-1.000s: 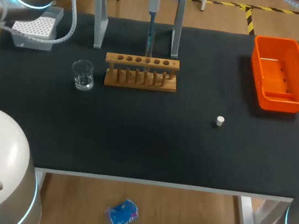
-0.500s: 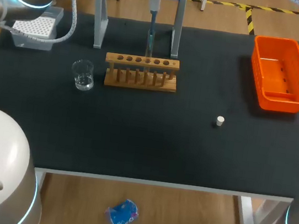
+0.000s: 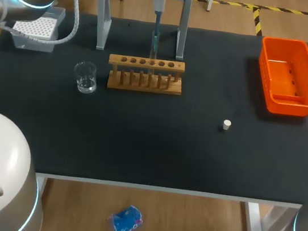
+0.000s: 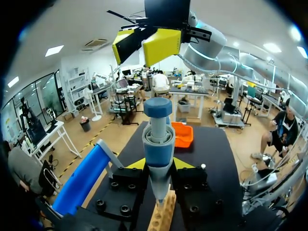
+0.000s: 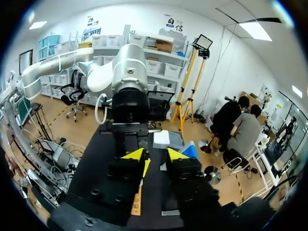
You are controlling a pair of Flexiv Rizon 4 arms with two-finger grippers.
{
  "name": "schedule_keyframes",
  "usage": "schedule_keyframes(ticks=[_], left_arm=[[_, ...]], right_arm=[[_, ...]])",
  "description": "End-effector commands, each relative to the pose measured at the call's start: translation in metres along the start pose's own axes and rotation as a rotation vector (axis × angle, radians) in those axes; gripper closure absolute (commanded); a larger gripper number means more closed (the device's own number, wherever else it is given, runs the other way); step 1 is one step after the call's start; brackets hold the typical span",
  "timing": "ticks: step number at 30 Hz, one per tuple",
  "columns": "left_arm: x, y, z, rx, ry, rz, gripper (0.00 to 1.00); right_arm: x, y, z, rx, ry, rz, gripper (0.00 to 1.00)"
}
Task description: Invert the test tube, pick up the pipette, mount the tip to pipette, aspirate from beaker and dispense into the tube, eject the tip, return the pipette, and cap with the stopper.
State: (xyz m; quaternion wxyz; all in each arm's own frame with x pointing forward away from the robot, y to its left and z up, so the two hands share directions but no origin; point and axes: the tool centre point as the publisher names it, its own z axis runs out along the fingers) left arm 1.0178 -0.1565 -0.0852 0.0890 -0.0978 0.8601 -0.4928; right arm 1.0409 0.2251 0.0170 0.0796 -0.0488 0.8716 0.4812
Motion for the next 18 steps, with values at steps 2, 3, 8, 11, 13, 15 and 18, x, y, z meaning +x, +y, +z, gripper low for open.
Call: schedule_keyframes(ticks=[2,3,8,11,13,15,18], left_arm=[[0.001,-0.001,-0.001,-0.002,0.0,-0.001,1.0],[0.001,-0.001,-0.001,-0.002,0.0,-0.001,1.0],[0.001,-0.001,-0.001,-0.002,0.0,-0.001,1.0],[0.001,-0.001,-0.001,-0.002,0.0,-0.001,1.0],[0.001,-0.001,-0.001,-0.002,0.0,-0.001,1.0],[0.001,-0.001,-0.001,-0.002,0.0,-0.001,1.0],[0.001,-0.001,-0.001,-0.002,0.0,-0.001,1.0]], right_arm=[[0.005,-0.013,-0.018,0.001,-0.025,0.004,0.0],[0.005,-0.016,-0.019,0.003,-0.032,0.003,0.0],[0.007,-0.036,-0.028,-0.008,-0.05,0.007,0.0],[0.012,-0.05,-0.033,-0.025,-0.053,-0.006,0.0],[0.015,-0.058,-0.036,-0.027,-0.055,-0.008,0.0],[0.018,-0.069,-0.039,-0.031,-0.057,-0.002,0.0],[0.025,-0.082,-0.042,-0.038,-0.057,0.001,0.0]])
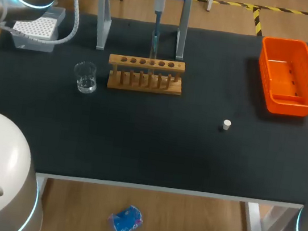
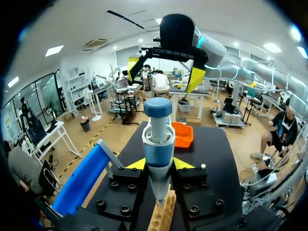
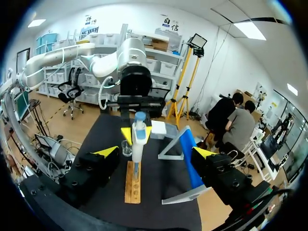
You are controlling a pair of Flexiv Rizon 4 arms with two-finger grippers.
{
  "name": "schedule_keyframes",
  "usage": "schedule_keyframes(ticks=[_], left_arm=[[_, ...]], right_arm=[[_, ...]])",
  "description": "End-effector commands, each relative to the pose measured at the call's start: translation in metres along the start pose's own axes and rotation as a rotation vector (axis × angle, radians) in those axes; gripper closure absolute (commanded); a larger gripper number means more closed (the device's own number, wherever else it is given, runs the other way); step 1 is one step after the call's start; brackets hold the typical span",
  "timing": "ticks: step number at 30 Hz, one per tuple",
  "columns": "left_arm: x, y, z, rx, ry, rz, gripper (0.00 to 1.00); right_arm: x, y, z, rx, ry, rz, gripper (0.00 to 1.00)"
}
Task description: Invert the test tube, pick up the pipette, mount the tip to pipette, aspirate from beaker and dispense into the tube, eject the tip, return the pipette, and cap with the stopper.
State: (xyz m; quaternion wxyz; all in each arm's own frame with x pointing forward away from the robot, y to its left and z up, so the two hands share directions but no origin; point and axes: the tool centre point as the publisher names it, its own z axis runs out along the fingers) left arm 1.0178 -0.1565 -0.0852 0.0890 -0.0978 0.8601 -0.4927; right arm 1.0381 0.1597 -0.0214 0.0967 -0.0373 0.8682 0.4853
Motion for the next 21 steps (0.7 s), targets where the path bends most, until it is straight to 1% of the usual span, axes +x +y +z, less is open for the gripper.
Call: schedule_keyframes(ticks=[1,6,12,17,21], left_arm=[[0.001,-0.001,-0.001,-0.002,0.0,-0.001,1.0],[0.001,-0.001,-0.001,-0.002,0.0,-0.001,1.0],[0.001,-0.001,-0.001,-0.002,0.0,-0.001,1.0],[0.001,-0.001,-0.001,-0.002,0.0,-0.001,1.0],[0.001,-0.001,-0.001,-0.002,0.0,-0.001,1.0]], right_arm=[[0.016,-0.022,-0.009,-0.033,-0.014,-0.002,0.0],[0.026,-0.043,-0.007,-0.06,-0.008,-0.016,0.0],[0.032,-0.06,-0.003,-0.068,-0.008,-0.024,0.0],[0.045,-0.077,0.004,-0.059,0.007,-0.028,0.0],[0.058,-0.095,0.011,-0.056,0.018,-0.02,0.0]])
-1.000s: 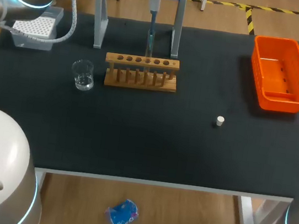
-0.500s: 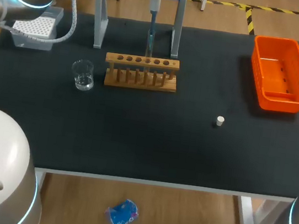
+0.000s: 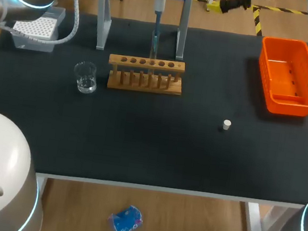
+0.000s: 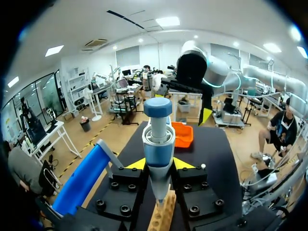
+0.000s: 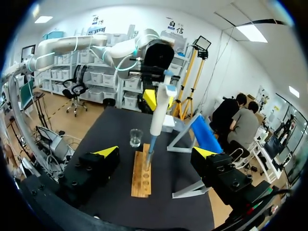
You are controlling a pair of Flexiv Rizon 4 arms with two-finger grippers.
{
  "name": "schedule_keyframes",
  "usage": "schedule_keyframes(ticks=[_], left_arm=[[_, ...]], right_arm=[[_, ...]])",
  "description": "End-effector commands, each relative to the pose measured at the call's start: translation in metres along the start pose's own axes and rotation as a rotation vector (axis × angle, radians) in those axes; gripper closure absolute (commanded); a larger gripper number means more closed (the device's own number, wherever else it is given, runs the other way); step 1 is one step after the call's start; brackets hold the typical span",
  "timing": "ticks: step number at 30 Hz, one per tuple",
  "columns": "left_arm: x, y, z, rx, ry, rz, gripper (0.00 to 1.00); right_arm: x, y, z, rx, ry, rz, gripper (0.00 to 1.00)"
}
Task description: Invert the test tube, pick up the pipette, mount the tip to pipette, aspirate from beaker and dispense into the tube, eject the tip, return the pipette, and cap with the stopper.
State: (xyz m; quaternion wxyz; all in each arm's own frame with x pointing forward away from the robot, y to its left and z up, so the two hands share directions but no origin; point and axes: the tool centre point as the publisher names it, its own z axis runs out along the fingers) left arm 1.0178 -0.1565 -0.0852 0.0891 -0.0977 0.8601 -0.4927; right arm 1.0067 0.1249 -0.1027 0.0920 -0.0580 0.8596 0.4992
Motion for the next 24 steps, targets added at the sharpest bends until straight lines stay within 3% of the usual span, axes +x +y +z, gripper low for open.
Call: schedule_keyframes(ticks=[1,9,18,24], left_arm=[[0.001,-0.001,-0.001,-0.002,0.0,-0.001,1.0],[0.001,-0.001,-0.001,-0.002,0.0,-0.001,1.0],[0.001,-0.001,-0.001,-0.002,0.0,-0.001,1.0],[0.001,-0.001,-0.001,-0.002,0.0,-0.001,1.0]], right_arm=[[0.014,-0.018,0.005,-0.018,-0.01,0.009,0.0],[0.028,-0.052,0.016,-0.042,-0.025,0.04,0.0],[0.025,-0.074,0.038,-0.076,-0.032,0.05,0.0],[0.03,-0.09,0.067,-0.047,0.017,0.063,0.0]])
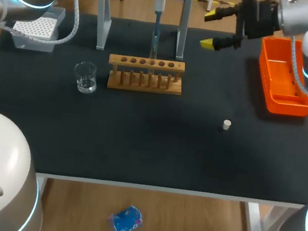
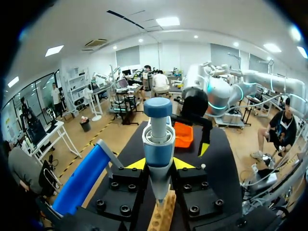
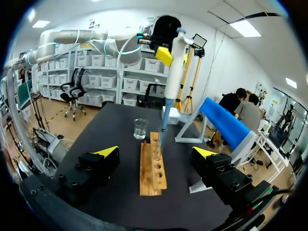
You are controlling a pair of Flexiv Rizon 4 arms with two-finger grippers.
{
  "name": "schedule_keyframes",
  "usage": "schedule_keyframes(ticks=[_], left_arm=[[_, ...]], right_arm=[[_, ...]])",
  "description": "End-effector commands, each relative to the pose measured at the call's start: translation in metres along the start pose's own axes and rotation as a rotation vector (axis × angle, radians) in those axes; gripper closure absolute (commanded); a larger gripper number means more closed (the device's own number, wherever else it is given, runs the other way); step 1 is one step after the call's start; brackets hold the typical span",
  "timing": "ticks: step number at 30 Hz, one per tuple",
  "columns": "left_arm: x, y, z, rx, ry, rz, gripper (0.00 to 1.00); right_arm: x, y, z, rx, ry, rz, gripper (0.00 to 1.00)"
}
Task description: Invert the test tube, pick up the pipette, mount the tip to pipette, aspirate from beaker and dispense into the tube, eject the tip, return the pipette, and cap with the stopper.
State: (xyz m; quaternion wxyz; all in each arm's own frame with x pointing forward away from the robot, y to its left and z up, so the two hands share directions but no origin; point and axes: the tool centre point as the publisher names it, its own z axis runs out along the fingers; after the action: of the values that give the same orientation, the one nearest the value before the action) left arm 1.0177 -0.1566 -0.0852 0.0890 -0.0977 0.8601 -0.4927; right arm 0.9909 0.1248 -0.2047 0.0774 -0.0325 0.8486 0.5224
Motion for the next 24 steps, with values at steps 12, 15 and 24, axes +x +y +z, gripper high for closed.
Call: schedule_keyframes(ticks=[12,15,24], left_arm=[[0.0006,-0.0006,-0.0013,-0.002,0.0,-0.001,1.0],[0.0006,-0.0006,-0.0013,-0.002,0.0,-0.001,1.0],[0.0006,-0.0006,-0.0013,-0.002,0.0,-0.001,1.0]], right_arm=[[-0.0082,-0.0104,0.0313,0.003,0.037,0.017,0.0],[-0.0082,-0.0104,0.0313,0.003,0.037,0.017,0.0],[-0.0082,-0.0104,0.0313,0.003,0.037,0.017,0.0]])
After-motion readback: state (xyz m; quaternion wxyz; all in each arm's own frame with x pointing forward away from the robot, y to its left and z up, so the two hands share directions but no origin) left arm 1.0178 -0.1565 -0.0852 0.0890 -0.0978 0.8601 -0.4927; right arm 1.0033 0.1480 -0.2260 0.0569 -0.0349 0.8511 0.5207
